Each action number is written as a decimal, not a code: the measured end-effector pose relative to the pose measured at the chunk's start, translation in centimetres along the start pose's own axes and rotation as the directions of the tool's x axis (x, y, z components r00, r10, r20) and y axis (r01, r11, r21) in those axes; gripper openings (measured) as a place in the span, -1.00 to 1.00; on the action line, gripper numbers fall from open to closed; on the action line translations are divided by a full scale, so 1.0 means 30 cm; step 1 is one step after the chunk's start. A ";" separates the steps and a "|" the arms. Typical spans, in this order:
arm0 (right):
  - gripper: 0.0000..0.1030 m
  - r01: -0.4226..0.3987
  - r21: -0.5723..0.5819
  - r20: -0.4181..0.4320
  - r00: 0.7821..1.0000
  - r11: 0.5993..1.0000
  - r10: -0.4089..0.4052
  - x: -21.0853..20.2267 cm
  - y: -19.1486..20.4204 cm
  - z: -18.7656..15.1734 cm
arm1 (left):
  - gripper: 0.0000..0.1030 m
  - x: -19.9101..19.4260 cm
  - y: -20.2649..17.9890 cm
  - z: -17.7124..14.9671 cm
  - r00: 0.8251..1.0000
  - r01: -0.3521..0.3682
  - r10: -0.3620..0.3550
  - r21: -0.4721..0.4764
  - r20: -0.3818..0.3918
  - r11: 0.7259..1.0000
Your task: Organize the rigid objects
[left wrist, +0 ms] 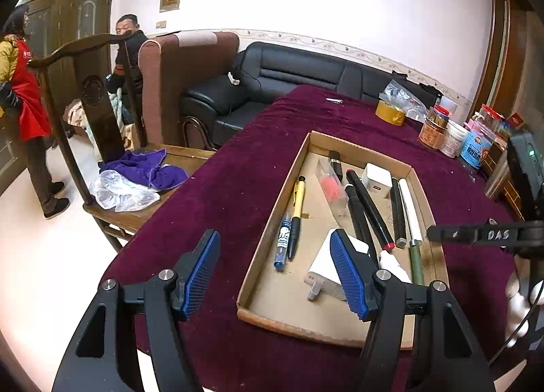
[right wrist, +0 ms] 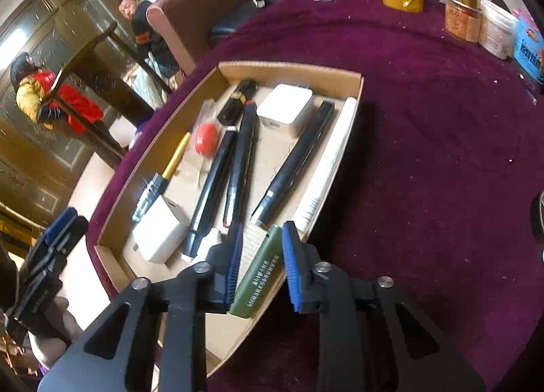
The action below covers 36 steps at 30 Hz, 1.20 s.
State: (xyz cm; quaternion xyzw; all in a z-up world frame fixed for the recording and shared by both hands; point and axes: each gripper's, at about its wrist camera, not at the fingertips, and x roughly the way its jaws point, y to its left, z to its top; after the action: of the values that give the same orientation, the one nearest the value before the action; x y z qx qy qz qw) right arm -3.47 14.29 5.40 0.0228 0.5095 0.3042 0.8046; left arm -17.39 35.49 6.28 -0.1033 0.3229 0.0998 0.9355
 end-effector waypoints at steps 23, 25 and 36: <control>0.01 0.044 -0.066 0.221 0.975 0.997 -0.029 -0.222 0.003 -0.141 | 0.44 -0.172 -0.193 -0.041 0.974 -0.160 0.140 0.106 0.176 0.981; 0.42 0.141 -0.067 0.340 0.934 0.988 -0.110 -0.295 -0.002 -0.197 | 0.52 -0.173 -0.232 -0.046 0.971 -0.187 0.164 0.123 0.175 0.975; 0.67 0.228 0.117 0.410 0.875 0.967 -0.256 -0.387 -0.203 -0.313 | 0.61 -0.176 -0.481 -0.128 0.967 -0.247 0.212 0.321 0.140 0.914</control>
State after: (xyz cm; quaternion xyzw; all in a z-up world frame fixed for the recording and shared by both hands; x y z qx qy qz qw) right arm -11.91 0.81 8.14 0.0501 0.3318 0.1721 0.9261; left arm -20.06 20.03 8.46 0.1019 0.2967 0.1577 0.9363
